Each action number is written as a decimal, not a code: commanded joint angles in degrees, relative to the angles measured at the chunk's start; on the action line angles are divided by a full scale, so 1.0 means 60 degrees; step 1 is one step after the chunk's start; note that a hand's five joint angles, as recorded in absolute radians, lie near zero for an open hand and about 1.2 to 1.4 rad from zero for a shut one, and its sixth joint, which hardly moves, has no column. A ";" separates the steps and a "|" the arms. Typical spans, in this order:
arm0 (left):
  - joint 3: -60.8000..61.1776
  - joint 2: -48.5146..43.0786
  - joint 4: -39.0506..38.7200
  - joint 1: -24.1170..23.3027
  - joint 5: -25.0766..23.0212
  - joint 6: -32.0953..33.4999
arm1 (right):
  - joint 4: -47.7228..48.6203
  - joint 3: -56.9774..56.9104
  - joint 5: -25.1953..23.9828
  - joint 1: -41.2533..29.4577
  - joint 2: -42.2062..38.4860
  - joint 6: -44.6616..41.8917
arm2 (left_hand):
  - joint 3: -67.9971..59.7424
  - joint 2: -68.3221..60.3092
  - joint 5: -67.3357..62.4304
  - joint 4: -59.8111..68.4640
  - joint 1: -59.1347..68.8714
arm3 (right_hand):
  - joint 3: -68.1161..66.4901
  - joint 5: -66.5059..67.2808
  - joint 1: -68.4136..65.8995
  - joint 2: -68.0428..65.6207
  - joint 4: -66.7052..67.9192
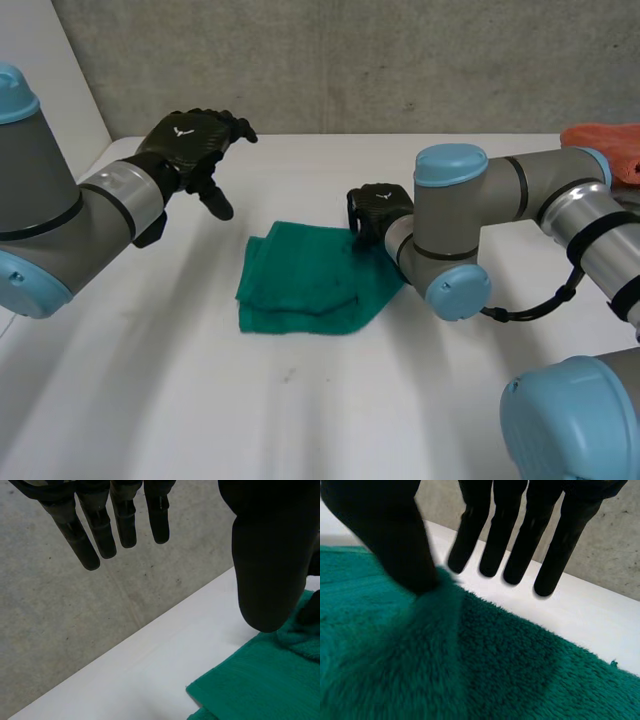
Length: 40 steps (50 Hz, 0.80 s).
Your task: Fold the laundry.
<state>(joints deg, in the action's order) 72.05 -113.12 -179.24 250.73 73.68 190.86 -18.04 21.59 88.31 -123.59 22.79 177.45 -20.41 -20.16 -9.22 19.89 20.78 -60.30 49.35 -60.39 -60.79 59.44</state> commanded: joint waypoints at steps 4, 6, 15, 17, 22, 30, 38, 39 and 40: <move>0.0165 0.0265 0.0005 0.0486 0.0010 0.0022 | 0.0077 -0.0201 -0.0258 -0.0684 0.0551 -0.0423 | 0.0101 0.0060 -0.0097 -0.0014 -0.0163 | -0.3283 0.3441 -0.3269 -0.3201 0.3426; 0.0194 0.0381 0.0005 0.0618 0.0010 0.0022 | 0.0223 -0.0171 -0.0449 -0.0876 0.0655 -0.0555 | 0.0101 0.0060 -0.0097 -0.0014 -0.0163 | -0.3283 0.3441 -0.3269 -0.3201 0.3426; 0.0458 0.1260 0.0005 0.1629 -0.0121 -0.0022 | 0.0912 0.0239 -0.2881 -0.1858 0.0553 -0.1640 | 0.0158 0.0116 -0.0040 -0.0071 -0.0219 | -0.3283 0.3441 -0.3269 -0.3201 0.3426; 0.0531 0.1334 0.0005 0.1732 -0.0195 -0.0022 | 0.0942 0.0268 -0.3218 -0.1961 0.0451 -0.1684 | 0.0158 0.0116 -0.0040 -0.0071 -0.0219 | -0.3283 0.3441 -0.3269 -0.3201 0.3426; 0.0750 0.1378 -0.0009 0.1864 -0.0458 0.0036 | 0.0971 -0.0023 -0.3106 -0.2239 0.0041 -0.2063 | 0.0185 0.0143 -0.0013 -0.0098 -0.0247 | -0.3283 0.3441 -0.3269 -0.3201 0.3426; 0.0868 0.1144 -0.0053 0.1659 -0.0488 0.0051 | 0.1205 -0.0318 0.1088 -0.1259 0.0509 -0.1583 | 0.0214 0.0172 0.0016 -0.0127 -0.0275 | 0.4122 -0.3964 0.4136 0.4204 -0.3979; 0.0824 0.0763 -0.0053 0.1352 -0.0415 0.0168 | -0.0053 -0.0142 -0.0304 -0.0189 0.0334 0.0615 | 0.0214 0.0172 0.0016 -0.0127 -0.0275 | 0.4094 -0.3936 0.4108 0.4176 -0.3951; 0.0868 0.0734 -0.0068 0.1308 -0.0386 0.0197 | -0.0344 -0.0142 -0.0348 -0.0014 0.0275 0.0732 | 0.0214 0.0172 0.0016 -0.0127 -0.0275 | 0.4094 -0.3936 0.4108 0.4176 -0.3951; 0.0868 0.0734 -0.0068 0.1307 -0.0371 0.0226 | -0.0449 -0.0113 -0.0348 0.0031 0.0260 0.0777 | 0.0214 0.0172 0.0016 -0.0127 -0.0275 | 0.4094 -0.3936 0.4108 0.4176 -0.3951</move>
<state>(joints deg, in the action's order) 77.08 -107.85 -179.57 259.63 70.91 191.51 -14.84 20.47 89.95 -127.16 25.53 176.78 -20.40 -19.46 -8.41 19.08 20.78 -33.24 21.96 -33.32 -33.14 33.39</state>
